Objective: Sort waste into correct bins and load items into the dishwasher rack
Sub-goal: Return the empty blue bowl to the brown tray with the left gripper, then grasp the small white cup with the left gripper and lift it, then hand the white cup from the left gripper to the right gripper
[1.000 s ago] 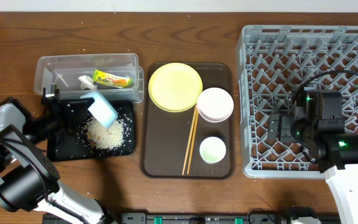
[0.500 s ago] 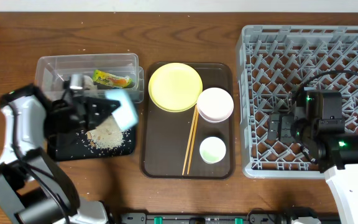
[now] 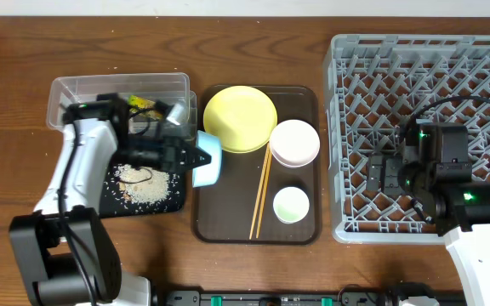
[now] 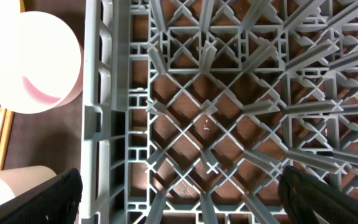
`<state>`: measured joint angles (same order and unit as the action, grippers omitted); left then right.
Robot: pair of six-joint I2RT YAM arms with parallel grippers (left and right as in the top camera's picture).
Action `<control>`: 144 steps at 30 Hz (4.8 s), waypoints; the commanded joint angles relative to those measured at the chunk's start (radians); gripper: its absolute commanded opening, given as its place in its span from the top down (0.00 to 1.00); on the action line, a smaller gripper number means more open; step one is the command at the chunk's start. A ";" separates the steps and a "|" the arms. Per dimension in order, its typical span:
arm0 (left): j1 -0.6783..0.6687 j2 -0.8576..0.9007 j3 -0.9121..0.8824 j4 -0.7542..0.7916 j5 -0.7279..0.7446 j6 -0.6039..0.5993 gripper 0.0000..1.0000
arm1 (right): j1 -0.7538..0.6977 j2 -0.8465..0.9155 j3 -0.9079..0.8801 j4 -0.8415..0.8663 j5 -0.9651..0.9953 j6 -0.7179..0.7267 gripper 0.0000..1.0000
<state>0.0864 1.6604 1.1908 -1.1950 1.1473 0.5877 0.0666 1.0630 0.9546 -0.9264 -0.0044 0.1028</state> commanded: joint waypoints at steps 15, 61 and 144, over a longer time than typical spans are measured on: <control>-0.491 -0.007 0.033 0.299 -0.849 -0.541 0.94 | 0.015 0.000 0.019 -0.002 -0.003 0.001 0.01; -0.707 -0.045 0.080 0.360 -0.818 -0.658 0.43 | 0.015 0.000 0.019 -0.002 -0.004 0.001 0.01; -0.347 0.163 0.088 0.958 0.304 -1.278 0.94 | 0.034 0.512 0.005 0.969 -1.448 -0.292 0.02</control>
<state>-0.2401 1.8252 1.2648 -0.2379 1.4273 -0.6773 0.0753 1.5692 0.9535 0.0334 -1.4178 -0.2115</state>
